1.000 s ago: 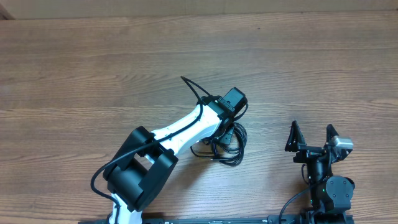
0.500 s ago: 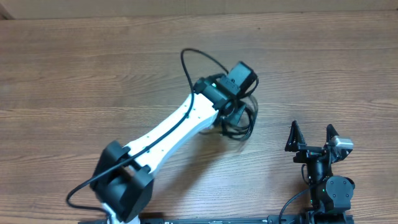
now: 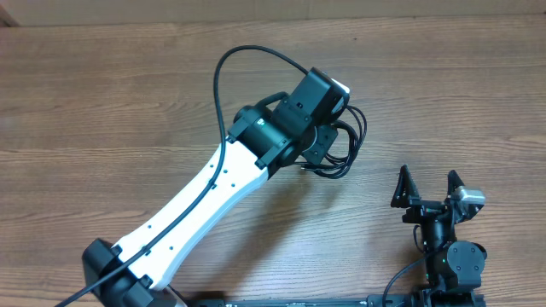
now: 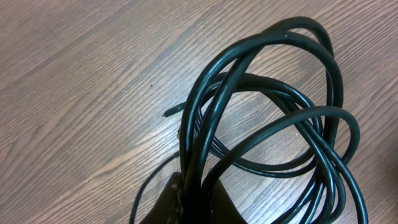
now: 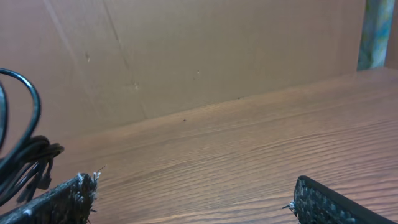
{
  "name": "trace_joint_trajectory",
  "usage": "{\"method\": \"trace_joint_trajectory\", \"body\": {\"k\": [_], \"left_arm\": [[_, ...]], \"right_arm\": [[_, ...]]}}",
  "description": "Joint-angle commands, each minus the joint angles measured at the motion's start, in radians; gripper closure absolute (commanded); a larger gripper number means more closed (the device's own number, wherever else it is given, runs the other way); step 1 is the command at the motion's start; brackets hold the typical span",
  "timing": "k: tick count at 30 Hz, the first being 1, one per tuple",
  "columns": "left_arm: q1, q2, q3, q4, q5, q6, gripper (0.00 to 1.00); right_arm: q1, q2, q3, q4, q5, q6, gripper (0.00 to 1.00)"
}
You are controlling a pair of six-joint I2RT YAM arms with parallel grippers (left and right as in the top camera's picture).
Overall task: Untangle cables
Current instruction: 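Lift the cable bundle with the left gripper toward the right gripper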
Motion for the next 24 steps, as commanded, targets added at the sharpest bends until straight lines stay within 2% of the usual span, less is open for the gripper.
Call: {"method": "trace_joint_trajectory", "body": {"k": [1,6,11,17,24], "left_arm": [[0.005,-0.063,0.035,0.004,-0.005,-0.007,0.96],[0.005,-0.090,0.036,0.037,-0.005,-0.087,0.96],[0.005,-0.090,0.036,0.082,-0.004,-0.144,0.96],[0.004,-0.090,0.036,0.168,-0.005,-0.139,0.96],[0.005,-0.090,0.036,0.222,0.005,-0.025,0.96]], "right_arm": [[-0.003,-0.010,-0.010,0.003,-0.014,0.051,0.00],[-0.003,-0.010,0.002,-0.023,-0.097,0.051,0.00],[-0.003,-0.010,0.110,-0.180,-0.114,0.096,0.00],[-0.003,-0.005,0.295,-0.365,-0.174,0.145,0.00],[-0.003,0.126,0.531,-0.595,-0.225,0.145,0.00]]}}
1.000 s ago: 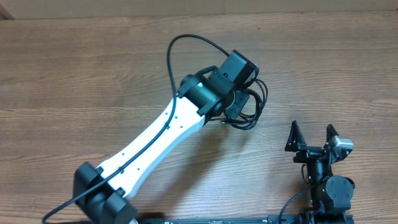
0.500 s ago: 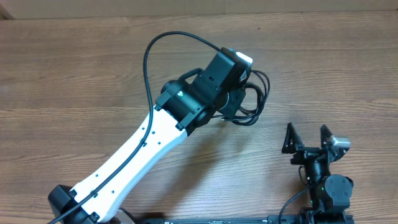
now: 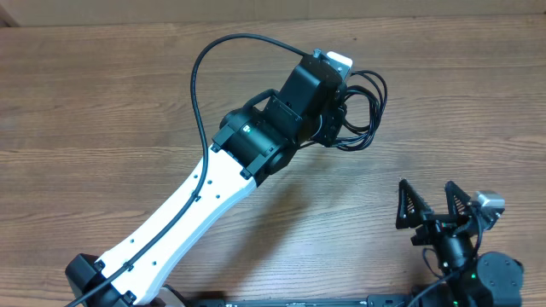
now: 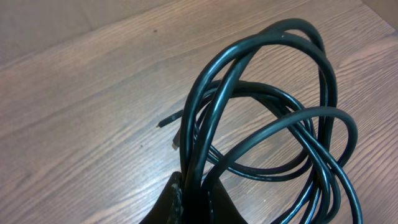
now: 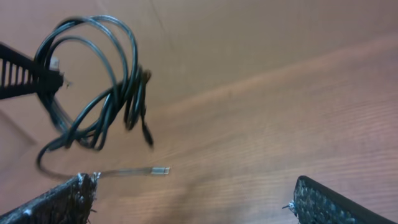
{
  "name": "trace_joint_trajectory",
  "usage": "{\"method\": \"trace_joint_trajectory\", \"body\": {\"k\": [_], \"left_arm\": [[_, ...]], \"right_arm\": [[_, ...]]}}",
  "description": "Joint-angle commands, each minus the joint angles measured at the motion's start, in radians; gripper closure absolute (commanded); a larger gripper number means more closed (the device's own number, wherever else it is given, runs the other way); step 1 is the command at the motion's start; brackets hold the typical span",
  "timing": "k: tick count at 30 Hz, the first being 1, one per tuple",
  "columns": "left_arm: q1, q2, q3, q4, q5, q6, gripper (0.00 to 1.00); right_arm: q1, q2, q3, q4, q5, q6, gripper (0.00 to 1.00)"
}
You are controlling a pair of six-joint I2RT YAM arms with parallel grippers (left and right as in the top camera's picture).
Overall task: Untangle cables
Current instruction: 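Lift the cable bundle with the left gripper toward the right gripper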
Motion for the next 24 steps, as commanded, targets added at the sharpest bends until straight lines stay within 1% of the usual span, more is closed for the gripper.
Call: {"method": "trace_joint_trajectory", "body": {"k": [1,4,5,6,8,11,14,16,18,22,24], "left_arm": [[0.005,-0.031,0.034,0.012,0.021,0.122,0.96],[0.005,-0.031,0.034,0.009,0.069,0.320,0.96],[0.005,-0.031,0.034,0.008,0.077,0.359,0.96],[0.005,-0.031,0.034,0.009,0.080,0.443,0.96],[0.005,-0.031,0.034,0.010,0.080,0.491,0.96],[0.005,-0.031,0.034,0.010,0.081,0.537,0.96],[0.005,-0.031,0.034,0.012,0.082,0.589,0.96],[0.005,-0.032,0.034,0.018,0.082,0.587,0.96],[0.008,-0.032,0.034,0.019,0.111,0.587,0.96],[0.036,-0.038,0.034,0.024,0.135,0.565,0.96],[0.066,-0.047,0.034,0.032,0.183,0.540,0.96]], "right_arm": [[-0.003,0.095,0.110,-0.074,-0.037,0.010,0.00],[-0.003,0.205,0.217,-0.166,-0.037,0.010,0.00],[-0.003,0.235,0.247,-0.188,-0.037,0.009,0.00],[-0.003,0.305,0.325,-0.244,-0.037,0.010,0.00],[-0.003,0.369,0.398,-0.295,-0.039,0.010,0.00],[-0.003,0.469,0.505,-0.365,-0.088,0.010,0.00],[-0.003,0.549,0.574,-0.391,-0.164,0.013,0.00],[-0.003,0.586,0.594,-0.391,-0.193,0.013,0.00],[-0.003,0.640,0.602,-0.391,-0.198,0.029,0.00],[-0.003,0.687,0.602,-0.376,-0.198,0.124,0.00],[-0.003,0.705,0.602,-0.350,-0.212,0.171,0.00]]}}
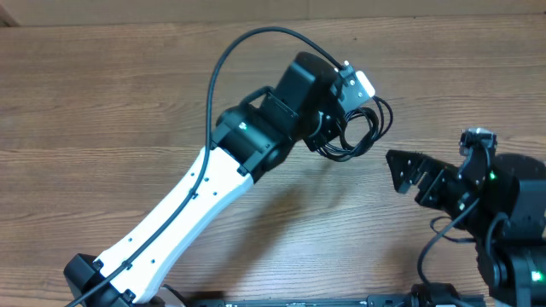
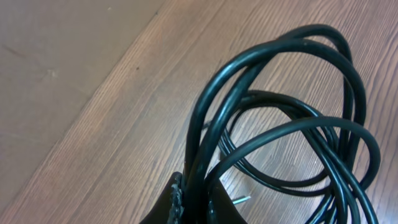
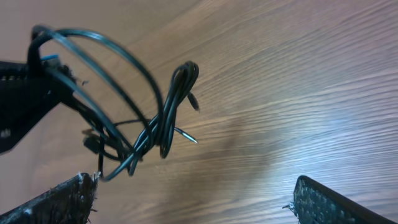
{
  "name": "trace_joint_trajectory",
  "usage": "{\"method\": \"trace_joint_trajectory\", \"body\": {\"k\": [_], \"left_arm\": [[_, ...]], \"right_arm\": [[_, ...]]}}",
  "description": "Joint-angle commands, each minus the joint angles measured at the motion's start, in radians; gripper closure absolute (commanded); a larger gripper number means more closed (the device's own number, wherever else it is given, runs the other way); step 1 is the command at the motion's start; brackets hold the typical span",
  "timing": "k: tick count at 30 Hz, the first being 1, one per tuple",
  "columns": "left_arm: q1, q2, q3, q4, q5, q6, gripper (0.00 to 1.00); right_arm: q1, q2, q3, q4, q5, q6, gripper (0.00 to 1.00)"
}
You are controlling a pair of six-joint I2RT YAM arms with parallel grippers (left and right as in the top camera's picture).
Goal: Untangle cables
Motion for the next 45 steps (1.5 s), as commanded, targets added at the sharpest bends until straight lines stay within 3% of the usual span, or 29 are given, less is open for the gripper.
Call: {"method": "trace_joint_trajectory", "body": {"k": [1,3,8,12,16,27,38,45], "left_arm": [[0.086,-0.058,0.034,0.030,0.192,-0.023,0.96],[0.135,-0.070,0.034,0.042,0.337,-0.044,0.96],[0.272,-0.076,0.034,0.094,0.644,-0.236,0.96],[0.349,-0.076,0.034,0.118,0.781,-0.384,0.96],[0.357,-0.076,0.034,0.122,0.889,-0.401,0.96],[0.346,-0.076,0.034,0.122,0.900,-0.476,0.96],[0.347,-0.076,0.034,0.119,0.689,-0.687,0.96],[0.329,-0.076,0.034,0.118,0.710,-0.716,0.96]], "right_arm": [[-0.003,0.031,0.022,0.059,-0.052,0.127,0.00],[-0.003,0.042,0.022,0.080,-0.058,0.174,0.00],[-0.003,0.069,0.022,0.156,-0.100,0.235,0.00],[-0.003,0.092,0.022,0.204,-0.135,0.236,0.00],[-0.003,0.134,0.022,0.243,-0.191,0.235,0.00],[-0.003,0.232,0.022,0.296,-0.354,0.135,0.00],[-0.003,0.228,0.022,0.291,-0.376,0.082,0.00],[-0.003,0.228,0.022,0.346,-0.428,0.058,0.00]]}}
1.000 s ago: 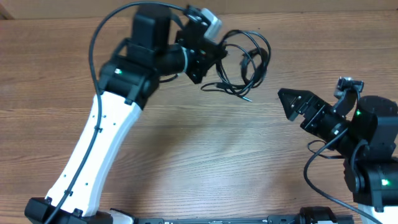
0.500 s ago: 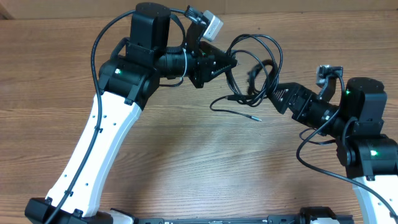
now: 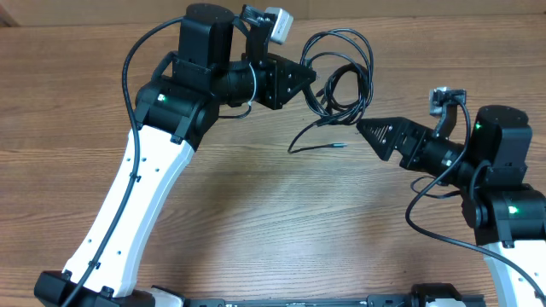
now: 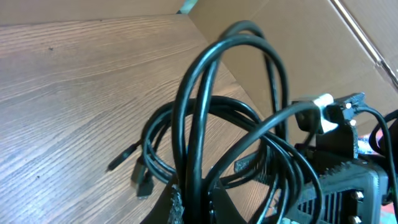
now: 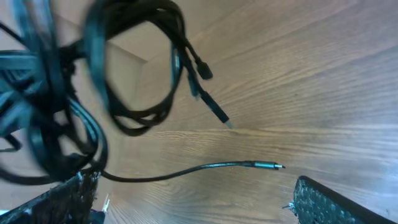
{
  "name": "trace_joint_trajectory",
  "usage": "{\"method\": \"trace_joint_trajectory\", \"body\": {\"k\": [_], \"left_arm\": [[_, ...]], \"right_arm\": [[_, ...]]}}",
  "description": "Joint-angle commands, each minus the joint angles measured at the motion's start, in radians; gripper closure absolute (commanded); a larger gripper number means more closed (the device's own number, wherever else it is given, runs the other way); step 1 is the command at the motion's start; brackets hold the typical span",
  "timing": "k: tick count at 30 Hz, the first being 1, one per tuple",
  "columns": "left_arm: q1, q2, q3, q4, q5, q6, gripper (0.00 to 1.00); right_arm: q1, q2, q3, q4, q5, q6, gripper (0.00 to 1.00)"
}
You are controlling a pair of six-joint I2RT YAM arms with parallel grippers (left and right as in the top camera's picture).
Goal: Untangle cables
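Observation:
A tangled bundle of black cables point(image 3: 345, 75) hangs in the air above the wooden table, with my left gripper point(image 3: 307, 82) shut on several of its loops. In the left wrist view the loops point(image 4: 199, 99) rise out of the closed fingers of the left gripper point(image 4: 194, 200). One loose end with a metal plug point(image 3: 338, 145) trails below the bundle. My right gripper point(image 3: 368, 130) is open, pointing left just right of that trailing end. In the right wrist view the plug point(image 5: 268, 165) lies between and a little above the spread fingers of the right gripper point(image 5: 196, 182), and the bundle point(image 5: 140, 74) hangs up left.
The wooden table point(image 3: 256, 222) lies below both arms. A brown cardboard wall point(image 4: 311, 43) stands behind the table. The left arm's own black lead point(image 3: 132, 64) arcs beside its white link.
My left gripper has moved left and up with the bundle and now points right. A plugged end now trails below the bundle. My right gripper stands closer, just beside that end, still open.
The left gripper was shut on the bundle low over the table's middle, with the right gripper open near the front edge. Then the bundle was held farther back and higher. The right arm then stood raised, facing left, and now sits beside the trailing plug.

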Motion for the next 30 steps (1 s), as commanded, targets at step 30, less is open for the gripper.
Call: {"method": "trace_joint_trajectory", "body": {"k": [30], "left_arm": [[0.011,-0.028,0.034,0.057,0.043,-0.200,0.96]], "right_arm": [[-0.003,-0.005,0.022,0.033,-0.043,-0.075,0.00]]}}
